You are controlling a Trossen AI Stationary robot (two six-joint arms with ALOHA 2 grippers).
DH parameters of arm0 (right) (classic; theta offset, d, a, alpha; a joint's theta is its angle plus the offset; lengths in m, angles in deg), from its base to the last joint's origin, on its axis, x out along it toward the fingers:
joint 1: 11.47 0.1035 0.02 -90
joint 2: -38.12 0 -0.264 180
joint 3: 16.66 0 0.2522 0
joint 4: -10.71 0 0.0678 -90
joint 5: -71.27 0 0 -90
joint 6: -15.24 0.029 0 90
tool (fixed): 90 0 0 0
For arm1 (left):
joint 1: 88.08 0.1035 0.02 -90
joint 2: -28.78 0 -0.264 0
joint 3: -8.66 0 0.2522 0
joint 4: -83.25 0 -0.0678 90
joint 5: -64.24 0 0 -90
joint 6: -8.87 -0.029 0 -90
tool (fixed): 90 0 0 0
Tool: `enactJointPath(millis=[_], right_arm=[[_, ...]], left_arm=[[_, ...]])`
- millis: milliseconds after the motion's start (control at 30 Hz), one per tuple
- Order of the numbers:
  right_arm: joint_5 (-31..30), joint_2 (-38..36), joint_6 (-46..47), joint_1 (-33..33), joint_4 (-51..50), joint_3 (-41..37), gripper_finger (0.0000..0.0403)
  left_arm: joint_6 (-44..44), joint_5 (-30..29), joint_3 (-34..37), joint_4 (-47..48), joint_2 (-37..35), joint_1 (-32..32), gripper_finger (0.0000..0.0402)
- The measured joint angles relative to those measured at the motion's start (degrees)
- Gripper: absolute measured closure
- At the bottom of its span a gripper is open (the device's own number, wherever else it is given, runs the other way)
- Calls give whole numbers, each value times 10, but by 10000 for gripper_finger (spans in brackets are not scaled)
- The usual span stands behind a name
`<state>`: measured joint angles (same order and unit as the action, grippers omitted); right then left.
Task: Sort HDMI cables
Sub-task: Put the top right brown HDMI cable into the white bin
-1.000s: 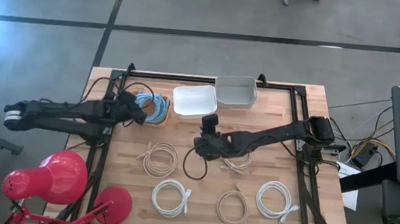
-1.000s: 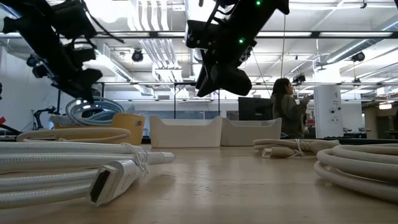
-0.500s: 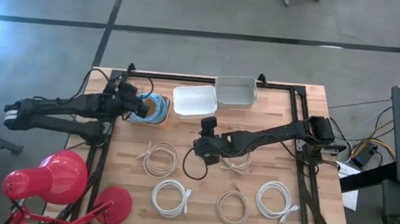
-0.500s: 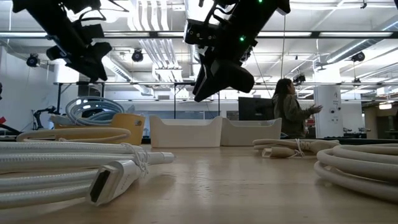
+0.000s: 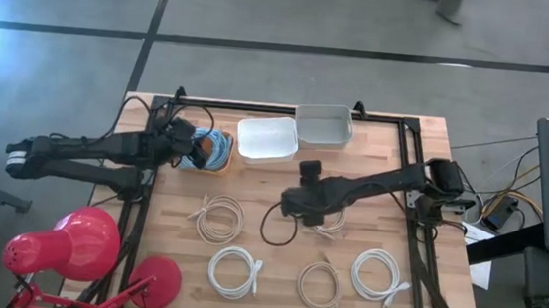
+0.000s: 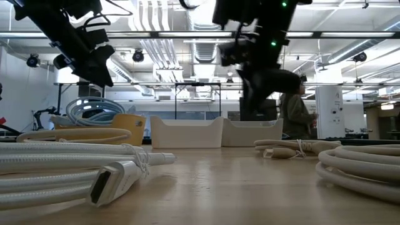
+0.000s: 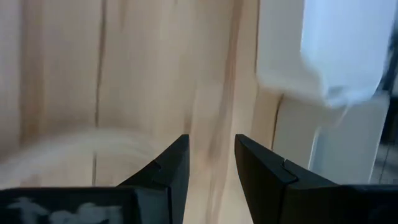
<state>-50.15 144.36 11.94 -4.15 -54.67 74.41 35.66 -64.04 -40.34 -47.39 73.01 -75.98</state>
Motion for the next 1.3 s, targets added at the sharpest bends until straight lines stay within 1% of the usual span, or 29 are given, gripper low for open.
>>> enactJointPath(millis=[67, 133, 200, 300, 433, 533, 567, 833, 1067, 1167, 1300], right_arm=[[2, -2, 25, -7, -51, -8, 280], [6, -4, 38, -18, -76, -22, 280], [37, -10, 40, -31, -83, -37, 280], [111, -24, 20, -52, -68, -63, 280], [145, -40, 14, -72, -44, -93, 280], [197, -50, 12, -89, -22, -116, 280], [204, -51, 12, -94, -12, -125, 280], [210, -58, 12, -131, 67, -189, 280], [210, -58, 1, -142, 112, -215, 282], [210, -59, -19, -142, 120, -220, 298], [211, -59, -31, -142, 127, -222, 338]], left_arm=[[0, 3, 0, -2, 0, 0, 218], [1, 3, 0, -7, 1, 0, 218], [1, 3, 0, -11, 2, 0, 218], [0, 3, 0, -13, 2, 0, 218], [0, 3, 0, -14, 2, 0, 218], [0, 3, 3, -16, 3, 0, 218], [0, 3, 5, -16, 3, 0, 218], [-1, 3, 22, -27, 3, 0, 218], [-1, 4, 29, -40, 3, 0, 218], [-1, 4, 29, -46, 3, 0, 219], [-1, 3, 29, -48, 3, 0, 219]])
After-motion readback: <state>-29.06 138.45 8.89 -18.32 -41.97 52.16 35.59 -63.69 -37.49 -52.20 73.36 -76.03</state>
